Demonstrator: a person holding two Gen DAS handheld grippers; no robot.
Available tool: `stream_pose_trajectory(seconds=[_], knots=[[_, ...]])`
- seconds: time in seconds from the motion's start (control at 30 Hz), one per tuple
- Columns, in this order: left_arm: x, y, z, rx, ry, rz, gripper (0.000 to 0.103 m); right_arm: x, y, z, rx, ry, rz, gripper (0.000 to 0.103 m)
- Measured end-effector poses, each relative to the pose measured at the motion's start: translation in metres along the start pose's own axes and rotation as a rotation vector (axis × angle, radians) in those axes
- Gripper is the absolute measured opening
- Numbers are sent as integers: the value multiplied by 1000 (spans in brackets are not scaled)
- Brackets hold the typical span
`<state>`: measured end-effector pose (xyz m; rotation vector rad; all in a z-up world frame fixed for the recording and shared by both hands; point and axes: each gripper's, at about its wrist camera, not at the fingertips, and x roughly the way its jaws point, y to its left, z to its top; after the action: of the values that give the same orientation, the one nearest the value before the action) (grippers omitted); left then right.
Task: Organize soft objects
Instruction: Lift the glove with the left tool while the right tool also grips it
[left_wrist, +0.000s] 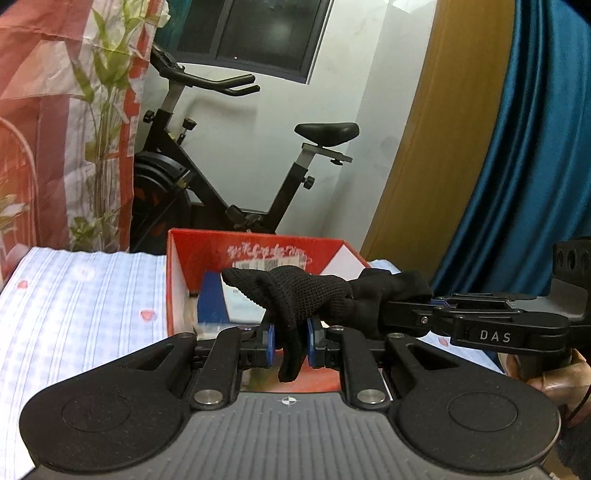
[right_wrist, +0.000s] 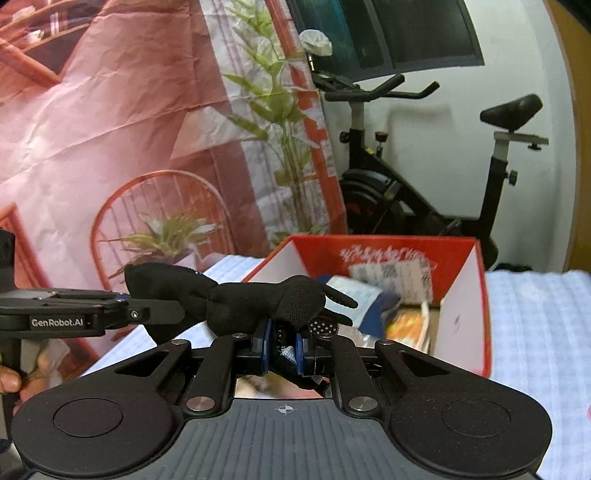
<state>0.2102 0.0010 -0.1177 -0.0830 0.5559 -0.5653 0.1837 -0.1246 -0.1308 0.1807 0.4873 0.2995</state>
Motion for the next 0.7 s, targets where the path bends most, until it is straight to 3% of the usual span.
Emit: stream_pose_trajectory(seconds=[0.3,0.7], knots=[[67,17,30,-37,60,-19,17,45,-38,24,8,26,-91,11],[143,9,48,-55,133,-80,17,62,-89,12,66,35,-216,10]])
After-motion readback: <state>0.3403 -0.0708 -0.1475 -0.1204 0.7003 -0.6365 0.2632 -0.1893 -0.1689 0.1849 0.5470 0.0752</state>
